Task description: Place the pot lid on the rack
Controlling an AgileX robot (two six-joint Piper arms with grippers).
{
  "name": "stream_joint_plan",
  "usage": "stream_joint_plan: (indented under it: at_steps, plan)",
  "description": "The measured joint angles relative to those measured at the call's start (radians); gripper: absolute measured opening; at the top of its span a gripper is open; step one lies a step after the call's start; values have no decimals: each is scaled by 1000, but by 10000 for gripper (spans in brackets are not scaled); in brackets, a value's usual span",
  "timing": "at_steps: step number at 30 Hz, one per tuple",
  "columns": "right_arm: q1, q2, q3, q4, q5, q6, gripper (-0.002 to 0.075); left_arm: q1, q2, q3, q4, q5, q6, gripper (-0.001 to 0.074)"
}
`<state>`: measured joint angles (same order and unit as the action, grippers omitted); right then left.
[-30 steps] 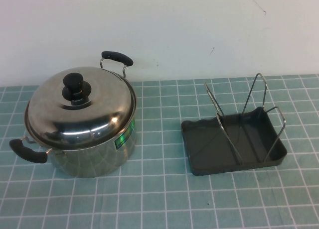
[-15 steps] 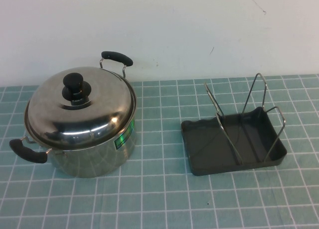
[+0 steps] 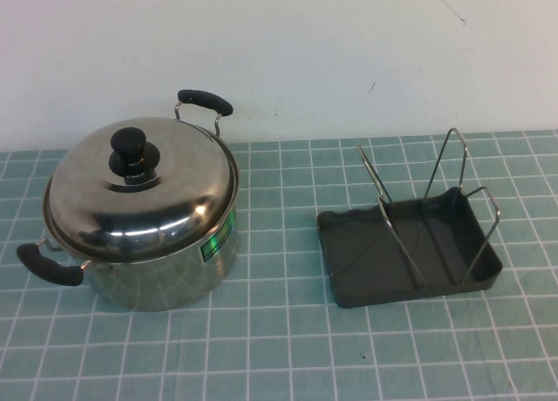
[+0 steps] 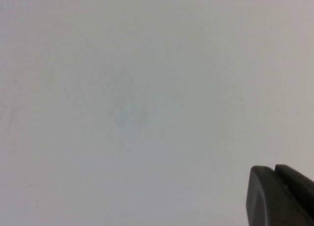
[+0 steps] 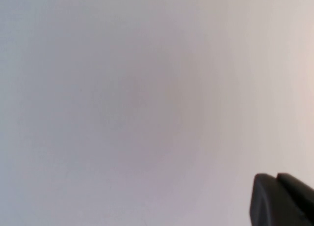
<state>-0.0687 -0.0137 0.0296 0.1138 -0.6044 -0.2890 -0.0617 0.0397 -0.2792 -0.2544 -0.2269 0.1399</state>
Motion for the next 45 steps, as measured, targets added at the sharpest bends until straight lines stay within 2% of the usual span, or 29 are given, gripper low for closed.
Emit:
stream_joint_plan:
  at_steps: [3,9,14,17,19,20,22,24,26,29,37,40,43,45]
  plan:
    - [0,0,0,0,67,-5,-1,0,111,-80,-4,63,35,-2]
    - [0,0,0,-14,213,-15,-1,0,357,-187,-8,71,27,-2]
    - [0,0,0,-46,339,-15,-1,0,590,-203,15,-76,-38,-2]
    - [0,0,0,-52,355,-15,-1,0,740,-203,126,-208,-92,11]
    - [0,0,0,-52,357,-15,-1,0,830,-209,234,-287,-140,75]
    - [0,0,0,-52,357,-15,-1,0,877,-216,295,-318,-182,132]
    - [0,0,0,-52,357,-15,-1,0,968,-231,393,-356,-263,273]
    - [0,0,0,-52,357,-15,-1,0,1052,-251,474,-381,-325,454]
    - [0,0,0,-52,349,-15,-1,0,1127,-274,522,-386,-348,579]
    - [0,0,0,-52,335,-15,-1,0,1232,-322,585,-393,-358,659]
    - [0,0,0,-52,324,-1,-1,0,1472,-462,643,-404,-359,654]
    - [0,0,0,-54,329,4,-1,-7,1524,-488,646,-407,-357,631]
    - [0,0,-21,-64,435,6,-1,-20,1562,-502,646,-412,-356,561]
    - [0,0,-61,-68,522,6,-1,-29,1569,-508,648,-415,-356,467]
